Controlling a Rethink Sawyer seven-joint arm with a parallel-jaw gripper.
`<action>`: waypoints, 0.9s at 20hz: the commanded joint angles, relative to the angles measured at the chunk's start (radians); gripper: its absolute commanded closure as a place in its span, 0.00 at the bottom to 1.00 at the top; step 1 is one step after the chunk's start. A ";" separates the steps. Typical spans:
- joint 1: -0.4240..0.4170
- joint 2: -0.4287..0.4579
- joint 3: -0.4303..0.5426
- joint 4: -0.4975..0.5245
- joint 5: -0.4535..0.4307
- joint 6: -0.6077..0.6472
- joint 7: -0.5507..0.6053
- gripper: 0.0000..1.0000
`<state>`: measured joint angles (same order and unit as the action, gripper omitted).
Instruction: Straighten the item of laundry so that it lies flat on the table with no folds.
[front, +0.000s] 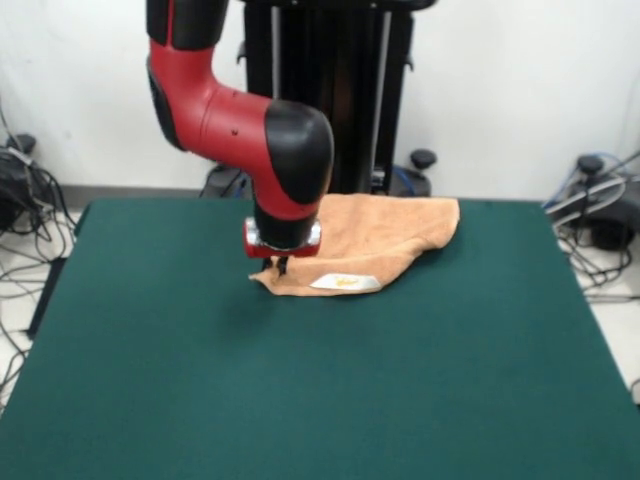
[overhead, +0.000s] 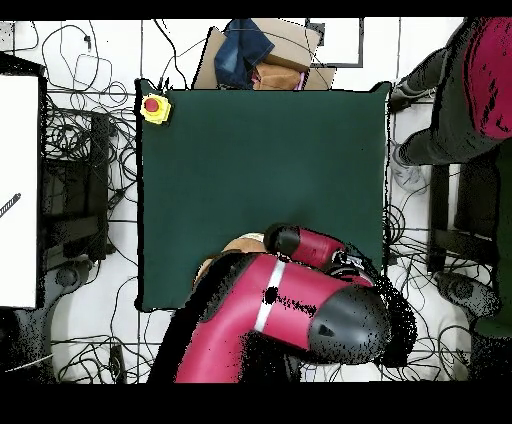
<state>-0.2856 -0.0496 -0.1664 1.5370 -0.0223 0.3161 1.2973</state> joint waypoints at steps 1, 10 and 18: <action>-0.029 0.424 -0.018 -0.683 0.131 0.020 0.127 1.00; -0.066 0.541 -0.038 -0.915 -0.024 0.047 0.169 1.00; -0.092 0.535 0.015 -0.969 -0.104 0.069 0.151 1.00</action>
<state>-0.3112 0.2496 -0.2058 0.8804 0.0292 1.2641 1.2973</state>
